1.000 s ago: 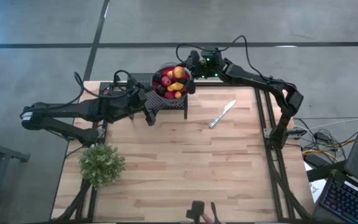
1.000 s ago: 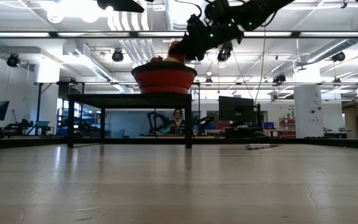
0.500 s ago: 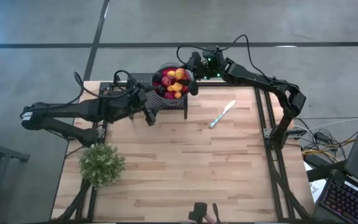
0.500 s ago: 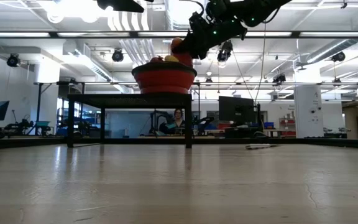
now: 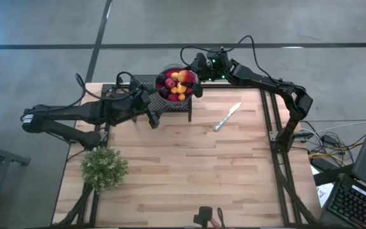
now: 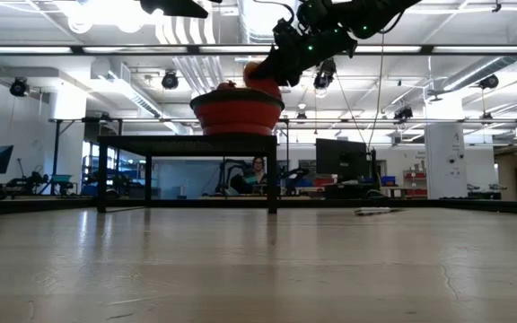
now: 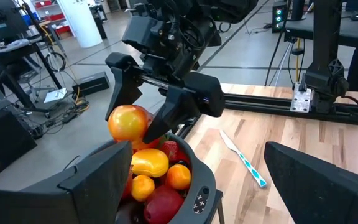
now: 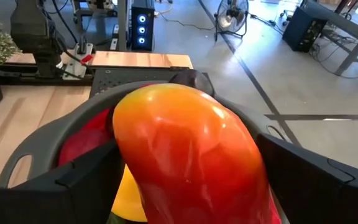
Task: Pick & Place Fruit
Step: Put the orange mango into the red gray strainer bowl on the shelf, then put the blue table knife on the shelf
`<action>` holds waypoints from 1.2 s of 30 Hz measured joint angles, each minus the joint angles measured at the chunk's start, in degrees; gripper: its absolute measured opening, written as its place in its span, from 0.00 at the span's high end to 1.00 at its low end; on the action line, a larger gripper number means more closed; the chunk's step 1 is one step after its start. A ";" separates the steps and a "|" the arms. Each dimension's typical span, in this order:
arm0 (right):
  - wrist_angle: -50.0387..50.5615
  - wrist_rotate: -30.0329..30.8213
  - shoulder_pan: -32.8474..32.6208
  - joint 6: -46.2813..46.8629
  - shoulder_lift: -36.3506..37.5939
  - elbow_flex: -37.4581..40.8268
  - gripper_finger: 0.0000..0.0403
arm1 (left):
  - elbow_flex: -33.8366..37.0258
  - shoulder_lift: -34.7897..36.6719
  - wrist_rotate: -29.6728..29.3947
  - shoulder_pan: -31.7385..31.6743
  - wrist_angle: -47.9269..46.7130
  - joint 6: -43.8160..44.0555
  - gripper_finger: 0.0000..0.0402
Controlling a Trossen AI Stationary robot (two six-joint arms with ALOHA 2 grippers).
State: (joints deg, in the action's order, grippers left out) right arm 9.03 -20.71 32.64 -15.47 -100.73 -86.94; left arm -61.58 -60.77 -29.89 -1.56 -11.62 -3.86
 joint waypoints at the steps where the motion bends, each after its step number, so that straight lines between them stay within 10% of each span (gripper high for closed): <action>1: -0.03 0.02 0.00 -0.10 0.00 0.00 0.13 | 0.00 0.00 -0.02 0.00 0.00 0.00 0.08; 36: 8.14 -0.18 -3.84 -4.88 7.23 0.05 0.21 | 0.00 0.00 -0.02 -0.02 0.00 -2.62 0.08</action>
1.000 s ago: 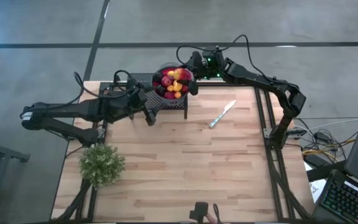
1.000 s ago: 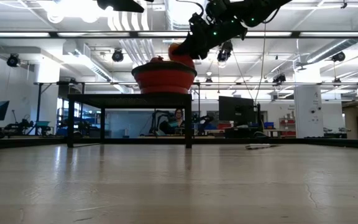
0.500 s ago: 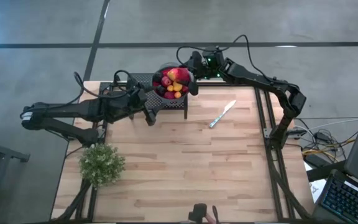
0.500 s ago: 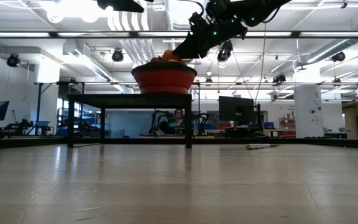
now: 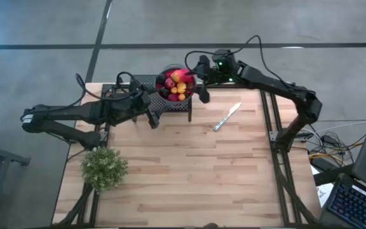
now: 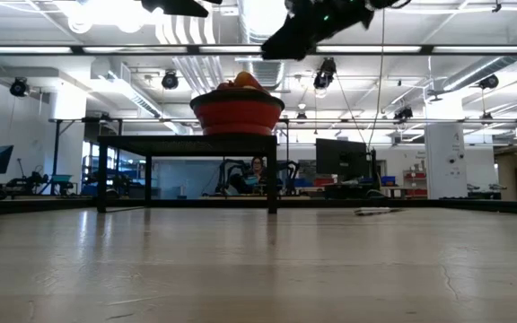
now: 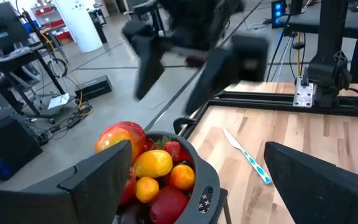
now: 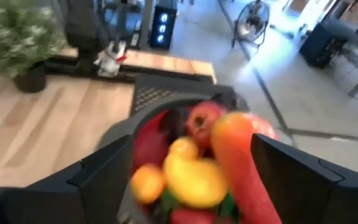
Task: Pick & Place Fruit
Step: Put the blue table knife on the shelf
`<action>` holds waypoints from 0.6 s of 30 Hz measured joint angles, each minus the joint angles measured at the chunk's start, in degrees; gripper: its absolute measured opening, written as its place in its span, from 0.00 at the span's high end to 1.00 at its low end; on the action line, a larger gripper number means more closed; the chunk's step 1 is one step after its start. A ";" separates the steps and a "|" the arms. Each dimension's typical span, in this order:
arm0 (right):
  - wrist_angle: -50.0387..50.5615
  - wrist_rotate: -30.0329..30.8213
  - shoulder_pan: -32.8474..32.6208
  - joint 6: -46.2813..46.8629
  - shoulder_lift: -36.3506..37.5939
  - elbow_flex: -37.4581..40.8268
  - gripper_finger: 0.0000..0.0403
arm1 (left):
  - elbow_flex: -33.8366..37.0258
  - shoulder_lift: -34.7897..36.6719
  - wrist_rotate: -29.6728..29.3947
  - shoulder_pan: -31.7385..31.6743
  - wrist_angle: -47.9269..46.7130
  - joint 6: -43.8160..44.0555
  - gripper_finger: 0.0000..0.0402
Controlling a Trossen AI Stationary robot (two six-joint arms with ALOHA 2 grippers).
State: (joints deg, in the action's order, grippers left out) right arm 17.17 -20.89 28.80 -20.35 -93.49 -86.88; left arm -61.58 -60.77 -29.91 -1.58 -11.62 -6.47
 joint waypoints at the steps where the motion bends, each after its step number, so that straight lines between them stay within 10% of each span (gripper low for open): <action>1: 2.41 0.26 -0.16 -0.16 1.33 -0.01 0.22 | 0.00 0.00 0.00 0.00 0.00 -0.31 0.08; 10: 28.18 17.58 -1.84 3.53 10.89 3.42 0.31 | 0.00 0.00 0.00 -0.01 -1.00 -1.03 0.08; 18: 26.65 21.33 -1.82 15.24 14.88 16.58 0.38 | 0.00 0.00 0.00 -0.01 -0.92 -1.23 0.08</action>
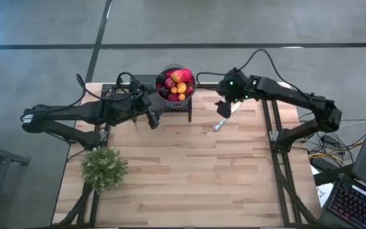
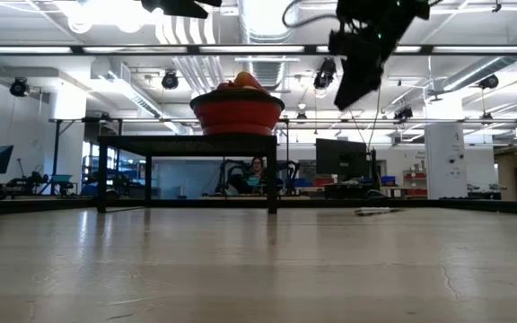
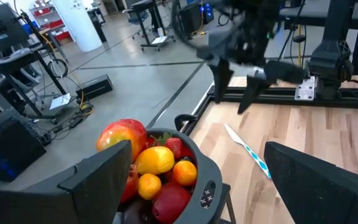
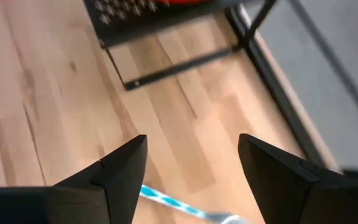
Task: Pick & Place Fruit
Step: Put the blue table knife on the shelf
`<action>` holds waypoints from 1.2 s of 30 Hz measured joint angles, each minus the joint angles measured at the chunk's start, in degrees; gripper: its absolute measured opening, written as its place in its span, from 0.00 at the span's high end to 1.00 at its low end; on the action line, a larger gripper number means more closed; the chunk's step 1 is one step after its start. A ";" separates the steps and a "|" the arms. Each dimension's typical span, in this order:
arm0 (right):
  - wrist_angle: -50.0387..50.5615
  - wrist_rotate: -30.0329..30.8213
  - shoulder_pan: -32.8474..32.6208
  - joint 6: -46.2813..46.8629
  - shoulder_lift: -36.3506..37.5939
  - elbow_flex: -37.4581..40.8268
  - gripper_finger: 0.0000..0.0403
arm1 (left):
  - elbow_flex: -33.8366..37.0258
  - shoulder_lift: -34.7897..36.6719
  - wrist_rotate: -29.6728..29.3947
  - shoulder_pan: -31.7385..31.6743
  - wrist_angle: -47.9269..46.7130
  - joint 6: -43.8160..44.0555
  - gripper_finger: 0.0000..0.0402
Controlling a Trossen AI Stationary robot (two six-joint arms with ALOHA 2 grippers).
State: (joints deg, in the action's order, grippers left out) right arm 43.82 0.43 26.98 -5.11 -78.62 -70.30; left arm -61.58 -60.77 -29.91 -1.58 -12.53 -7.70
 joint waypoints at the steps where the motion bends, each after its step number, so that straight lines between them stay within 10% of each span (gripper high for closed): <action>1: -0.76 0.03 -0.03 1.75 0.05 1.50 0.39 | 0.00 -0.01 0.00 0.01 0.00 0.00 0.08; 8: -16.13 0.50 -1.31 13.21 -1.64 11.56 0.44 | 0.00 -0.02 0.00 0.00 0.00 -0.11 0.08; 15: -16.12 11.17 -3.95 21.43 -5.47 16.31 0.49 | 0.00 -0.02 0.00 0.00 -1.05 -0.09 0.08; 36: -15.22 12.20 -7.81 26.21 -14.76 22.14 0.60 | 0.00 -0.02 0.00 0.00 -1.64 -0.87 0.08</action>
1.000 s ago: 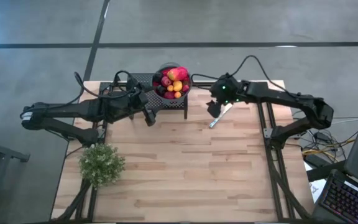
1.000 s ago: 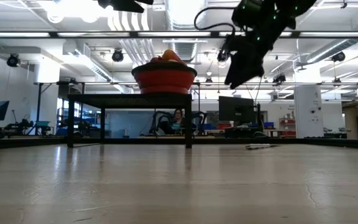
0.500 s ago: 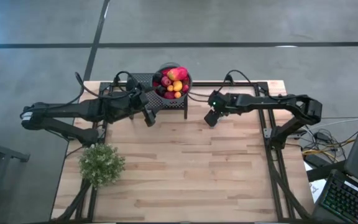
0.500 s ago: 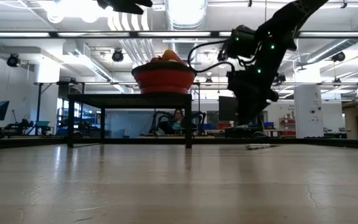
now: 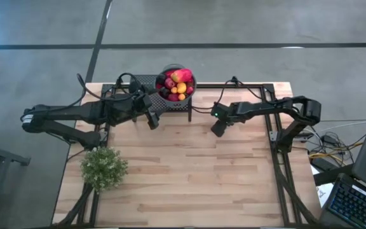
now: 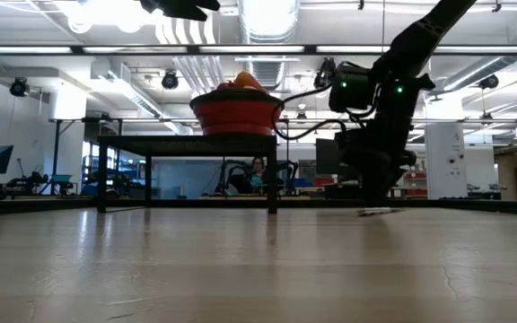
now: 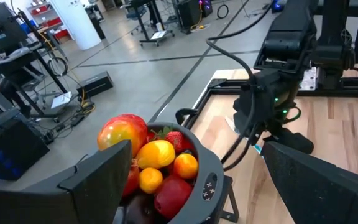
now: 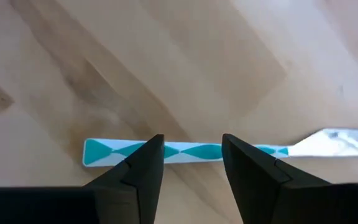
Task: Pick & Place Fruit
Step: Put the blue table knife on the shelf
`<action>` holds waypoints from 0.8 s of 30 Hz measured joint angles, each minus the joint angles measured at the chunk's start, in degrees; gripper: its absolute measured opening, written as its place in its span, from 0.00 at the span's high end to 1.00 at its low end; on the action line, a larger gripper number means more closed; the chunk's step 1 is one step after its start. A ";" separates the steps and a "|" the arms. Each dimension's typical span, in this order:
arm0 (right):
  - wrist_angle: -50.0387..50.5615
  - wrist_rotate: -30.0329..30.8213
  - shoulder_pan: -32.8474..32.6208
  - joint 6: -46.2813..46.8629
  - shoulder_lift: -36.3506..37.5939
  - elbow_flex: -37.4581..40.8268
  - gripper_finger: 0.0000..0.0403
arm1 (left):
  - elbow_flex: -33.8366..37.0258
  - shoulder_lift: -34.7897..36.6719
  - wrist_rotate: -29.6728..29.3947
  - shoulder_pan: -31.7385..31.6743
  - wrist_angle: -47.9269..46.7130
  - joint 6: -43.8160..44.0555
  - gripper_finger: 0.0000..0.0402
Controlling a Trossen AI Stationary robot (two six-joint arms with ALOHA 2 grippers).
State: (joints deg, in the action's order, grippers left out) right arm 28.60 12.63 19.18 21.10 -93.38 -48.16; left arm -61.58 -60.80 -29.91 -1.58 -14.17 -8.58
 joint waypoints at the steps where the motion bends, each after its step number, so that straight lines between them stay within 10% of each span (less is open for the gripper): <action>1: 0.30 -0.01 -0.14 0.39 -0.12 0.13 0.61 | 0.00 0.00 0.00 0.02 0.02 0.00 0.08; 24: 11.43 8.95 -13.77 27.91 17.40 3.02 0.65 | 0.00 0.02 0.00 0.00 -0.03 -0.02 0.08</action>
State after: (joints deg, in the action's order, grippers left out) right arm 40.03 21.58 5.41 49.02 -75.98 -45.15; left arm -61.58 -60.77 -29.91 -1.58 -14.20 -8.60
